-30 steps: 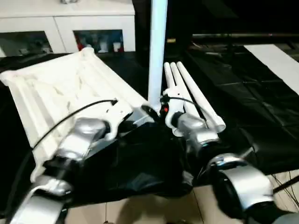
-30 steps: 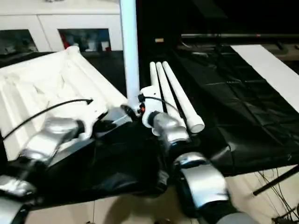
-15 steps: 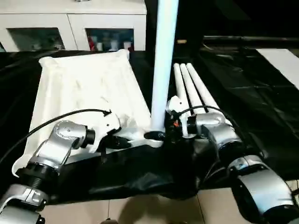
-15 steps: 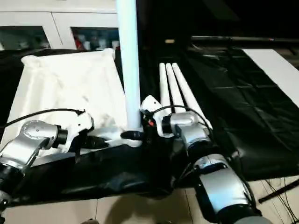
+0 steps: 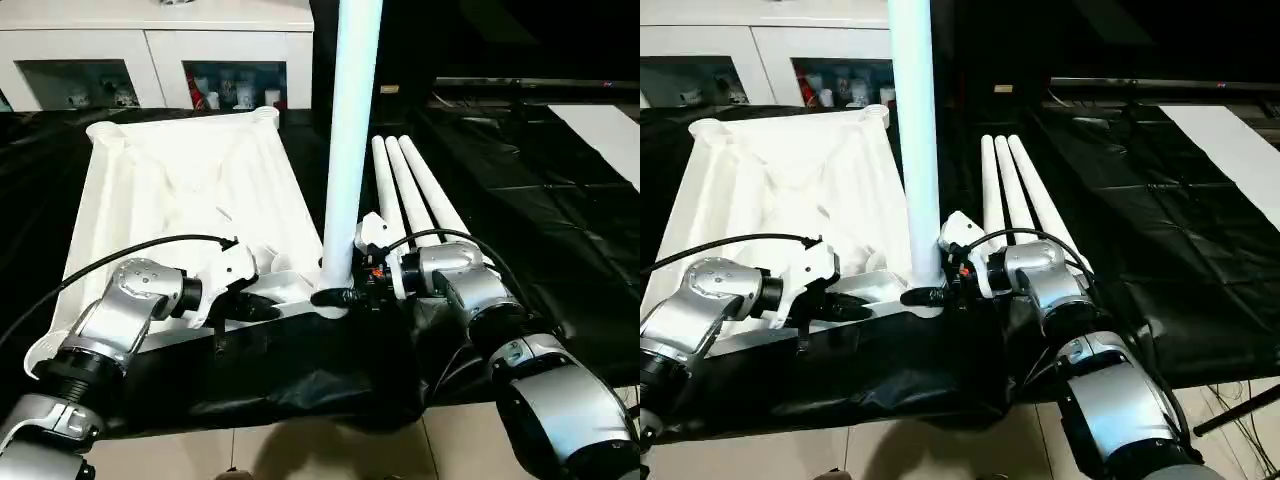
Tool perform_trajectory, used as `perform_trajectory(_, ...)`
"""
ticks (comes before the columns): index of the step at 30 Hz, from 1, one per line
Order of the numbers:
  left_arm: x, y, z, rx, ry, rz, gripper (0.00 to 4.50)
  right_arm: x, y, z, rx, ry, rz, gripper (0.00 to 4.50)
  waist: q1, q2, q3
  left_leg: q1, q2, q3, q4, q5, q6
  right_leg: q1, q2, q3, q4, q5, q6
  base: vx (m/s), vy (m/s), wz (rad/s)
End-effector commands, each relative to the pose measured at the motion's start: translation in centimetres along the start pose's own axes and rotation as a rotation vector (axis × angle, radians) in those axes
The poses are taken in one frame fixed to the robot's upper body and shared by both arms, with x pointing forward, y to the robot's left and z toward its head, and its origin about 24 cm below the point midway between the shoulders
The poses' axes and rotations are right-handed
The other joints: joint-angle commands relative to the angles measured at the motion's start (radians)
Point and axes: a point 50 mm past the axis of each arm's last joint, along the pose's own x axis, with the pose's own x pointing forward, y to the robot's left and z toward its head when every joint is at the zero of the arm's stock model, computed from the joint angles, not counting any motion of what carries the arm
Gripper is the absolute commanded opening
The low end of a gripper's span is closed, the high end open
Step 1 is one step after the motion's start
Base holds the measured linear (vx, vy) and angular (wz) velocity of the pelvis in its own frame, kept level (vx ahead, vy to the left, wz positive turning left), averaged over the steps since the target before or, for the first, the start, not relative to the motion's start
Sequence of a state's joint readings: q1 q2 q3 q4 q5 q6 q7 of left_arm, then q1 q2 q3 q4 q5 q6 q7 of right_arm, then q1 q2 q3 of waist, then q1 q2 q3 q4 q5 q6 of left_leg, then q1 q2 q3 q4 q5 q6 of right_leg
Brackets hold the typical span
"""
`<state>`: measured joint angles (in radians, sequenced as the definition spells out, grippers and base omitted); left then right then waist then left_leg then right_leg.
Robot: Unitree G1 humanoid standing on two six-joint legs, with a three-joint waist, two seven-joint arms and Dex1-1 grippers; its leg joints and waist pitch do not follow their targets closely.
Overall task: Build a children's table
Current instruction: Rotate leg to tighten
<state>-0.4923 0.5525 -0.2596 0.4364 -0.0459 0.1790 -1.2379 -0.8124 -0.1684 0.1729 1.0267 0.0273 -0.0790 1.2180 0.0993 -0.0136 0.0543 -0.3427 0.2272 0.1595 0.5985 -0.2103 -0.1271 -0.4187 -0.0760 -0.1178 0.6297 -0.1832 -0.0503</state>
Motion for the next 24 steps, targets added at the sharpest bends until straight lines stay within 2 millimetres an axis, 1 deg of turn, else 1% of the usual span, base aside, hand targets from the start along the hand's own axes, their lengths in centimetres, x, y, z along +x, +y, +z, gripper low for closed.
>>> perform_trajectory(1,-0.2,0.0,0.5,0.023,-0.022,-0.018,0.00,0.3,0.1,-0.5,0.018,0.007,-0.017,2.85,-0.001,0.003,-0.071,-0.010,0.009,0.012,-0.065,-0.063,0.071,0.074,-0.068,0.066,-0.062,-0.142,-0.204,0.000,0.000,0.00)
perform_trajectory(3,-0.2,-0.1,0.3,0.015,-0.023,-0.012,0.00,0.5,0.0,-0.7,0.042,-0.001,-0.061,2.81,-0.003,-0.001,-0.069,-0.011,0.009,0.012,-0.066,-0.070,0.068,0.074,-0.068,0.066,-0.066,-0.164,-0.197,0.000,0.000,0.00)
perform_trajectory(4,0.0,0.0,0.3,0.004,-0.025,0.002,0.00,0.6,-0.3,-0.9,0.065,-0.007,-0.125,2.74,-0.004,-0.001,-0.068,-0.011,0.009,0.012,-0.067,-0.079,0.063,0.073,-0.070,0.066,-0.068,-0.188,-0.190,0.000,0.000,0.00)
perform_trajectory(5,0.1,0.0,0.3,-0.002,-0.027,0.014,0.00,0.7,-0.4,-1.0,0.078,-0.009,-0.164,2.74,-0.006,0.001,-0.067,-0.010,0.009,0.011,-0.068,-0.084,0.057,0.072,-0.070,0.067,-0.069,-0.201,-0.186,0.000,0.000,0.00)
perform_trajectory(6,0.3,0.2,0.4,-0.013,-0.029,0.038,0.00,0.9,-0.7,-1.2,0.100,-0.014,-0.237,2.70,-0.010,-0.001,-0.066,-0.008,0.008,0.011,-0.070,-0.097,0.043,0.071,-0.071,0.067,-0.073,-0.232,-0.176,0.000,0.000,0.00)
perform_trajectory(7,0.3,0.2,0.4,-0.013,-0.029,0.038,0.00,0.9,-0.7,-1.2,0.100,-0.014,-0.237,2.68,-0.012,0.000,-0.064,-0.008,0.007,0.010,-0.072,-0.106,0.036,0.070,-0.071,0.067,-0.076,-0.250,-0.171,0.000,0.000,0.00)
perform_trajectory(8,0.8,0.7,0.7,-0.044,-0.040,0.115,0.00,1.3,-1.1,-1.4,0.155,-0.033,-0.367,2.68,-0.016,-0.002,-0.064,-0.011,0.007,0.007,-0.074,-0.117,0.025,0.075,-0.072,0.066,-0.078,-0.278,-0.158,0.000,0.000,0.00)
perform_trajectory(9,0.8,0.7,0.7,-0.044,-0.040,0.115,0.00,1.3,-1.1,-1.4,0.155,-0.033,-0.367,2.68,-0.018,-0.002,-0.062,-0.004,0.006,0.008,-0.076,-0.128,0.016,0.069,-0.070,0.066,-0.084,-0.300,-0.148,0.000,0.000,0.00)
perform_trajectory(10,1.5,1.4,1.1,-0.075,-0.045,0.199,0.00,1.9,-1.5,-1.5,0.221,-0.057,-0.507,2.67,-0.022,-0.001,-0.062,-0.003,0.005,0.008,-0.076,-0.139,0.007,0.069,-0.069,0.068,-0.083,-0.310,-0.145,0.000,0.000,0.00)
perform_trajectory(11,1.5,1.4,1.1,-0.075,-0.045,0.199,0.00,1.9,-1.5,-1.5,0.221,-0.057,-0.507,2.67,-0.022,-0.001,-0.061,0.001,0.003,0.008,-0.077,-0.147,0.003,0.066,-0.068,0.067,-0.088,-0.325,-0.140,0.000,0.000,0.00)
perform_trajectory(12,2.2,2.1,1.5,-0.107,-0.045,0.293,0.00,2.4,-1.8,-1.5,0.271,-0.067,-0.641,2.67,-0.022,0.002,-0.064,0.001,0.003,0.007,-0.075,-0.150,0.000,0.069,-0.070,0.067,-0.085,-0.331,-0.137,0.000,0.000,0.00)
perform_trajectory(13,2.6,2.7,1.7,-0.141,-0.044,0.359,0.00,2.7,-2.0,-1.5,0.309,-0.068,-0.727,2.67,-0.023,0.004,-0.063,0.002,0.002,0.009,-0.075,-0.143,-0.003,0.066,-0.069,0.069,-0.088,-0.324,-0.136,0.000,0.000,0.00)
perform_trajectory(14,2.6,2.7,1.7,-0.141,-0.044,0.359,0.00,2.7,-2.0,-1.5,0.309,-0.068,-0.727,2.67,-0.022,0.002,-0.066,0.008,0.001,0.009,-0.075,-0.135,-0.009,0.064,-0.066,0.069,-0.087,-0.305,-0.139,0.000,0.000,0.00)
perform_trajectory(15,3.1,3.5,2.3,-0.194,-0.060,0.470,0.00,3.0,-2.1,-1.5,0.349,-0.063,-0.837,2.67,-0.020,0.008,-0.068,0.002,-0.001,0.009,-0.073,-0.126,-0.005,0.069,-0.067,0.069,-0.082,-0.280,-0.147,0.000,0.000,0.00)
perform_trajectory(16,3.4,3.8,2.6,-0.218,-0.064,0.512,0.00,3.2,-2.2,-1.4,0.379,-0.074,-0.885,2.67,-0.019,0.009,-0.068,0.005,0.000,0.011,-0.072,-0.125,-0.007,0.064,-0.064,0.069,-0.082,-0.262,-0.148,0.000,0.000,0.00)
perform_trajectory(17,3.6,4.1,2.9,-0.232,-0.066,0.554,0.00,3.5,-2.2,-1.2,0.408,-0.089,-0.925,2.67,-0.017,0.006,-0.068,0.005,-0.001,0.013,-0.071,-0.126,-0.005,0.065,-0.064,0.069,-0.083,-0.255,-0.148,0.000,0.000,0.00)
perform_trajectory(18,3.8,4.3,3.2,-0.241,-0.069,0.581,0.00,3.9,-2.1,-1.0,0.428,-0.105,-0.941,2.67,-0.011,0.010,-0.072,0.007,-0.003,0.013,-0.070,-0.118,-0.001,0.064,-0.064,0.071,-0.079,-0.233,-0.151,0.000,0.000,0.00)
perform_trajectory(19,4.0,4.4,3.3,-0.244,-0.070,0.595,0.00,4.2,-2.0,-0.8,0.438,-0.116,-0.946,2.67,-0.010,0.008,-0.073,0.005,-0.004,0.015,-0.069,-0.109,0.008,0.063,-0.063,0.072,-0.076,-0.201,-0.157,0.000,0.000,0.00)
perform_trajectory(20,4.1,4.6,3.6,-0.243,-0.072,0.630,0.00,4.9,-1.7,-0.4,0.439,-0.126,-0.936,2.67,-0.006,0.013,-0.074,0.005,-0.003,0.013,-0.069,-0.104,0.010,0.065,-0.063,0.072,-0.073,-0.181,-0.163,0.000,0.000,0.00)
perform_trajectory(21,4.2,4.6,3.6,-0.242,-0.072,0.636,0.00,5.0,-1.7,-0.3,0.439,-0.128,-0.933,2.67,-0.008,0.009,-0.074,-0.002,-0.003,0.013,-0.068,-0.086,0.018,0.068,-0.061,0.072,-0.067,-0.136,-0.170,0.000,0.000,0.00)
perform_trajectory(22,4.4,4.5,3.8,-0.239,-0.072,0.628,0.00,5.8,-1.3,0.4,0.419,-0.157,-0.885,2.67,-0.008,0.009,-0.076,-0.009,-0.004,0.012,-0.068,-0.070,0.027,0.073,-0.060,0.070,-0.062,-0.110,-0.172,0.000,0.000,0.00)
perform_trajectory(23,4.4,4.5,3.8,-0.237,-0.072,0.625,0.00,6.2,-1.2,0.7,0.415,-0.174,-0.863,3.02,-0.007,0.008,-0.078,-0.009,-0.003,0.013,-0.066,-0.061,0.032,0.074,-0.062,0.071,-0.061,-0.097,-0.173,0.000,0.000,0.00)
perform_trajectory(24,4.4,4.4,3.8,-0.236,-0.072,0.624,0.00,6.3,-1.1,0.8,0.413,-0.179,-0.855,3.02,-0.007,0.009,-0.080,-0.011,-0.003,0.013,-0.065,-0.042,0.041,0.074,-0.062,0.071,-0.057,-0.067,-0.180,0.000,0.000,0.00)
